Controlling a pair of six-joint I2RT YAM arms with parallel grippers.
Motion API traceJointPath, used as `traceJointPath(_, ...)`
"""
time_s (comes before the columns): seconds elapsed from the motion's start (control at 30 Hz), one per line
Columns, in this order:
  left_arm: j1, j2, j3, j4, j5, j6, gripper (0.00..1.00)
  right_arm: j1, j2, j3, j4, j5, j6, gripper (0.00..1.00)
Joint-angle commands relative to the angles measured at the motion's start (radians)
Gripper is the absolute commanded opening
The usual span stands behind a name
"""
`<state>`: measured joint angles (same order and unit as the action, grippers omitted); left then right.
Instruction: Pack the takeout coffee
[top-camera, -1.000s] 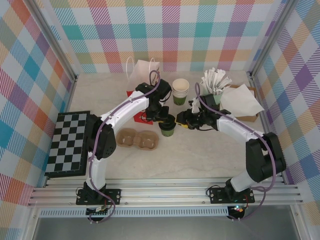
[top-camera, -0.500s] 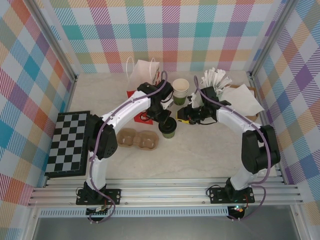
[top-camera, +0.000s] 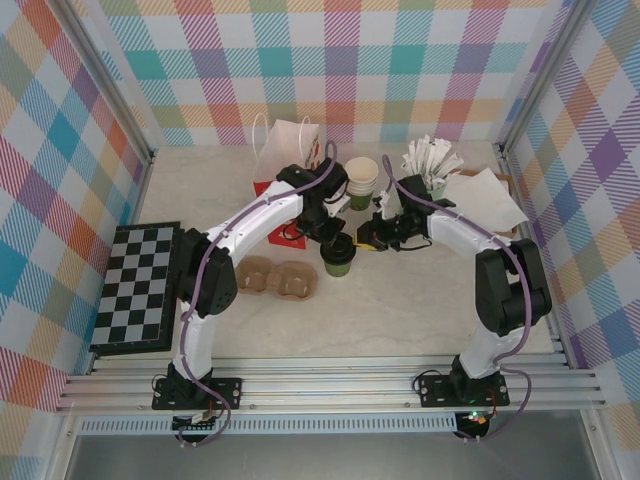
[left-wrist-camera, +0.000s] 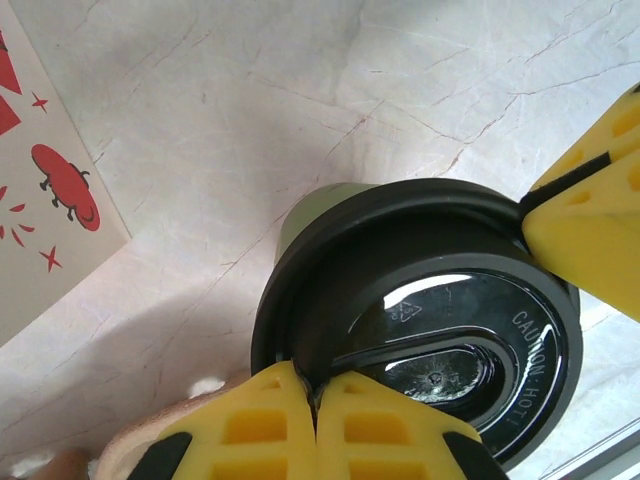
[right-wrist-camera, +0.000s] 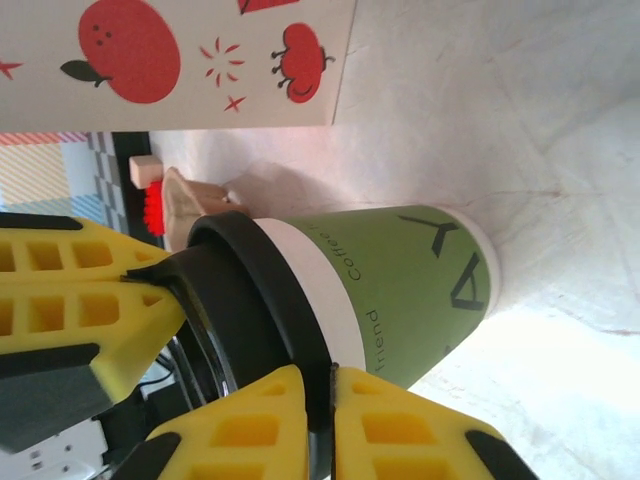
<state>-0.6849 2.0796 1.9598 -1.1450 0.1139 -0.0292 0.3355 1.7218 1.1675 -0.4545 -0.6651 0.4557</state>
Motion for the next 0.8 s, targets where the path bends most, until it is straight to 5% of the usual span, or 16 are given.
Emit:
traceJointPath(0.0,-0.009,0.082,-0.029,-0.061,0.025,0.004,0.0,0.033,0.063,-0.043,-0.098,0.145,0.009,0.12)
traceJointPath(0.33,-0.008,0.042,-0.349,0.064,0.02,-0.045,0.0,0.071,0.146,-0.208,-0.119,0.273,0.103,0.16)
traceJointPath(0.53,0.007,-0.036,-0.189,-0.008,-0.063,0.055,0.0,0.044,-0.031,-0.083,-0.046,0.062,0.134,0.29)
traceJointPath(0.77,-0.003,-0.06,-0.065,-0.04,0.056,0.229,0.0,-0.021,-0.072,0.033,-0.072,-0.022,0.095,0.35)
